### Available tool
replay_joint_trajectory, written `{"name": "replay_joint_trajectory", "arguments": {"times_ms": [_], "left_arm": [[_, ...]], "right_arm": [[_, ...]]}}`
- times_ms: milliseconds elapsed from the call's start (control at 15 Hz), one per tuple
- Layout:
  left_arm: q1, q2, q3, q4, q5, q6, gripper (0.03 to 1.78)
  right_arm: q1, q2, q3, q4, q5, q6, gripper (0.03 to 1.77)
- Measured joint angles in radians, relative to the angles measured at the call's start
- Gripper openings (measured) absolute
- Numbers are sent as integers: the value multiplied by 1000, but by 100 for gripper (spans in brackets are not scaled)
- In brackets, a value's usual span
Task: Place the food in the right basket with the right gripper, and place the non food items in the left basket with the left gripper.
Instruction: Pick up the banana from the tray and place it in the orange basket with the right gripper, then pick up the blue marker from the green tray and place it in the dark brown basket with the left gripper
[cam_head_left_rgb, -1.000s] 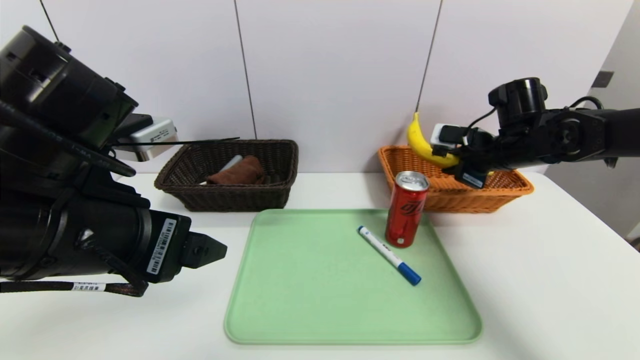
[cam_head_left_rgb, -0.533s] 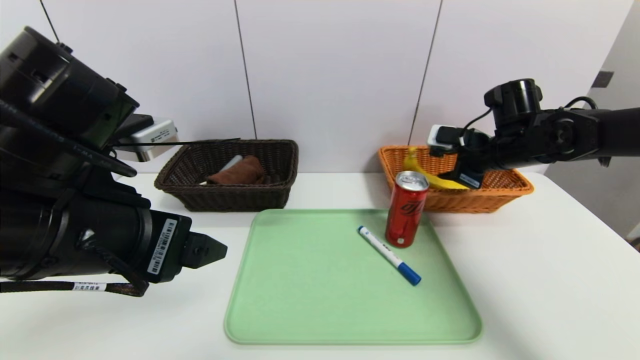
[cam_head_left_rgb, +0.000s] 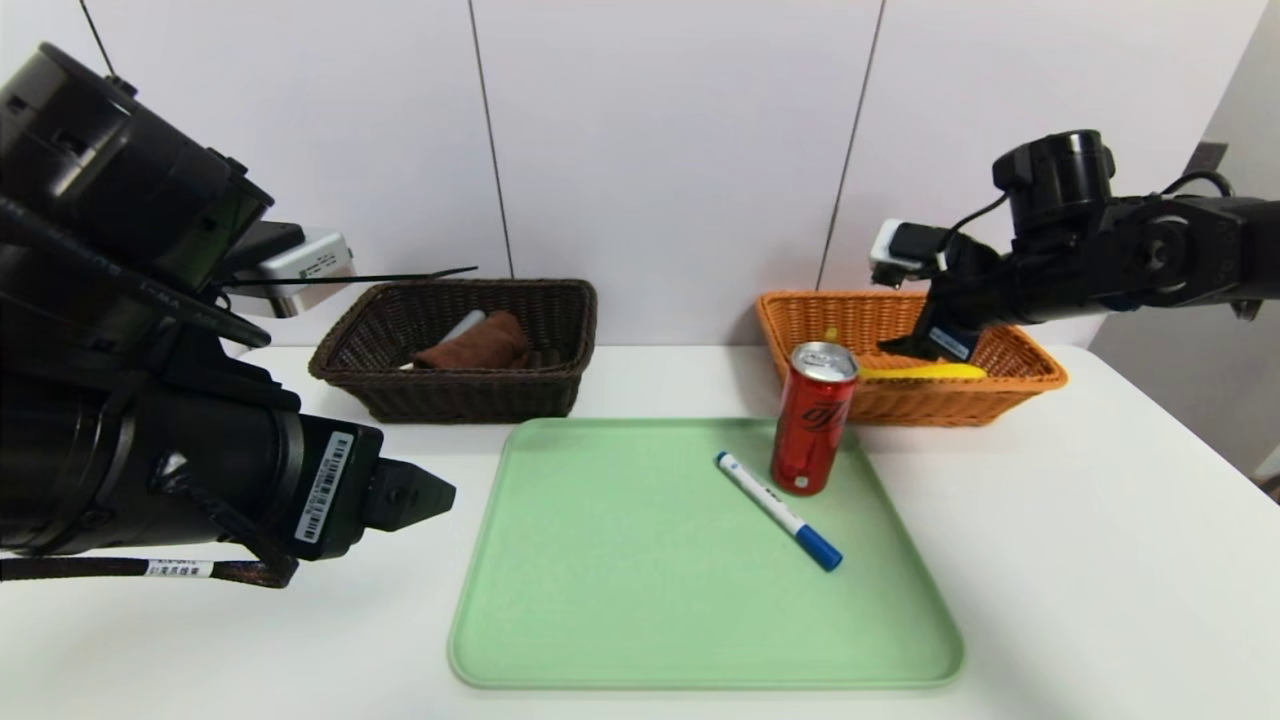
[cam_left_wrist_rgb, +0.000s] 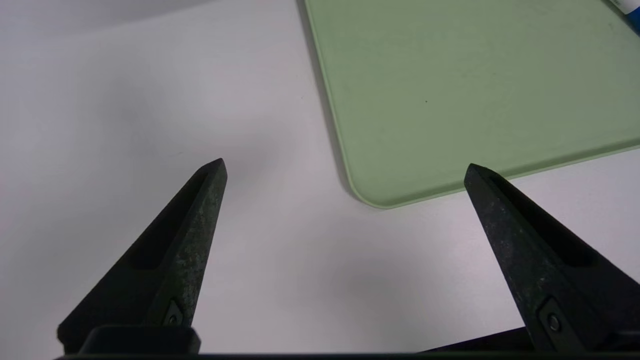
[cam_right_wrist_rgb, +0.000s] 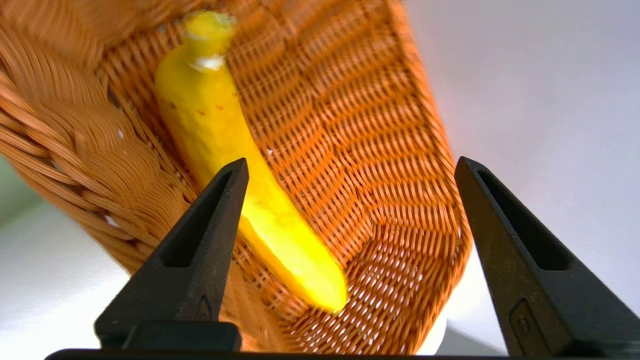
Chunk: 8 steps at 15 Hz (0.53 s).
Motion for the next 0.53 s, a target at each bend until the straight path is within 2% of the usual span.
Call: {"name": "replay_joint_trajectory", "arguments": {"times_ms": [267,533], "left_arm": [[0,0,0,-31,-1,4,169],[0,0,0,-40,-1,8,169]], "right_arm": [[-1,-97,-18,115,3,278,156],[-1,-214,18,176,8,621,162]]}}
